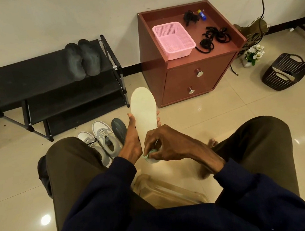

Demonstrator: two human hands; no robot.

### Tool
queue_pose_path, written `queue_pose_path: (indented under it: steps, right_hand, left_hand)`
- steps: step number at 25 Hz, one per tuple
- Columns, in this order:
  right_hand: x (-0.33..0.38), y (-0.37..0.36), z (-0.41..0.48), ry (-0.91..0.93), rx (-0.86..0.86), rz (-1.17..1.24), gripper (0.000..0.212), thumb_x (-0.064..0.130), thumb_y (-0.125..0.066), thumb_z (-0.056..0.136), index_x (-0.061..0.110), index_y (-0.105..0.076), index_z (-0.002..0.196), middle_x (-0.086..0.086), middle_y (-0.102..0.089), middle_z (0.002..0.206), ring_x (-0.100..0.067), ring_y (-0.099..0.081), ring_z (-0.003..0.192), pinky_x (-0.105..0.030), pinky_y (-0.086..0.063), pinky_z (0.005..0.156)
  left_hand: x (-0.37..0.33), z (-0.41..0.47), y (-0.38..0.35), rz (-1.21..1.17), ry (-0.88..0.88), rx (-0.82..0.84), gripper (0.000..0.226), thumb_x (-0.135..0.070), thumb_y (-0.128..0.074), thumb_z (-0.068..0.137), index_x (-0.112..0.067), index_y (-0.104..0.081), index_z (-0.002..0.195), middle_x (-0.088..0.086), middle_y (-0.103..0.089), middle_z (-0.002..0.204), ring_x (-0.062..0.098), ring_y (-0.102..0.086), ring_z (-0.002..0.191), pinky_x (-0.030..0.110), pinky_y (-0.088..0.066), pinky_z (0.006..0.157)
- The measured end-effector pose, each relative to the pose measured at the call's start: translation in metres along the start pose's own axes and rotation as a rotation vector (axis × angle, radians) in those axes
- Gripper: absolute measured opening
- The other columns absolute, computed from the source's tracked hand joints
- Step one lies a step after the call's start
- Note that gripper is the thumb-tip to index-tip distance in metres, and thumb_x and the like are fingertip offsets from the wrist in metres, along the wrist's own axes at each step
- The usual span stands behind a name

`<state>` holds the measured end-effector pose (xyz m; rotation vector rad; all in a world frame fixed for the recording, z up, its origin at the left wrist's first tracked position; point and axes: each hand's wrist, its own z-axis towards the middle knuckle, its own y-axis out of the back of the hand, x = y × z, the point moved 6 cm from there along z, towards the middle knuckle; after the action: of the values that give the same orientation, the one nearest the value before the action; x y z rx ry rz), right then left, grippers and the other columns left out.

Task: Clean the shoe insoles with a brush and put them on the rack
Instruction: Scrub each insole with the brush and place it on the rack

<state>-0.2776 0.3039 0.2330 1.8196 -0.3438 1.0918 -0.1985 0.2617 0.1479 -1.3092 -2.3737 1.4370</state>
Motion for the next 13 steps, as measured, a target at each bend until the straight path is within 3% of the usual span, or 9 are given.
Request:
queue_pose_path:
  steps: [3, 6, 9, 11, 13]
  right_hand:
    - [-0.006, 0.005, -0.007, -0.048, 0.061, -0.062, 0.016, 0.005, -0.081, 0.079, 0.018, -0.082, 0.089, 0.008, -0.072, 0.094, -0.007, -0.068, 0.081, -0.032, -0.061, 0.072]
    - [-0.018, 0.026, -0.006, -0.059, -0.228, -0.114, 0.019, 0.003, -0.079, 0.077, 0.017, -0.082, 0.090, 0.007, -0.071, 0.093, -0.006, -0.064, 0.079, -0.029, -0.057, 0.070]
    - [-0.019, 0.036, -0.006, 0.002, -0.494, -0.163, 0.017, 0.004, -0.079, 0.080, 0.015, -0.080, 0.094, 0.004, -0.069, 0.093, -0.008, -0.063, 0.080, -0.029, -0.057, 0.071]
    - [-0.018, 0.028, -0.004, 0.004, -0.363, -0.119, 0.019, 0.005, -0.080, 0.081, 0.016, -0.081, 0.096, 0.005, -0.070, 0.096, -0.009, -0.065, 0.084, -0.026, -0.058, 0.073]
    - [-0.021, 0.022, -0.003, -0.029, -0.203, -0.067, 0.020, 0.005, -0.080, 0.079, 0.018, -0.082, 0.094, 0.007, -0.072, 0.096, -0.009, -0.066, 0.084, -0.025, -0.058, 0.072]
  left_hand:
    - [-0.014, 0.002, 0.003, -0.096, -0.040, 0.023, 0.083, -0.074, -0.037, 0.096, -0.005, -0.064, 0.135, 0.013, -0.068, 0.117, 0.023, -0.069, 0.089, 0.038, -0.060, 0.082]
    - [-0.018, 0.004, 0.005, -0.103, -0.048, 0.053, 0.084, -0.073, -0.037, 0.097, -0.007, -0.050, 0.148, 0.012, -0.069, 0.115, 0.023, -0.070, 0.090, 0.038, -0.059, 0.083]
    - [-0.014, 0.006, 0.003, -0.085, -0.066, 0.055, 0.080, -0.071, -0.034, 0.098, -0.007, -0.065, 0.133, 0.013, -0.071, 0.118, 0.026, -0.072, 0.093, 0.044, -0.059, 0.088]
    - [-0.012, 0.003, 0.001, -0.083, -0.051, 0.048, 0.081, -0.072, -0.035, 0.097, -0.006, -0.074, 0.121, 0.015, -0.071, 0.119, 0.029, -0.072, 0.098, 0.047, -0.054, 0.096]
    - [-0.010, 0.001, 0.002, -0.020, -0.033, 0.031, 0.080, -0.072, -0.037, 0.096, -0.006, -0.068, 0.129, 0.017, -0.069, 0.124, 0.030, -0.071, 0.102, 0.049, -0.053, 0.098]
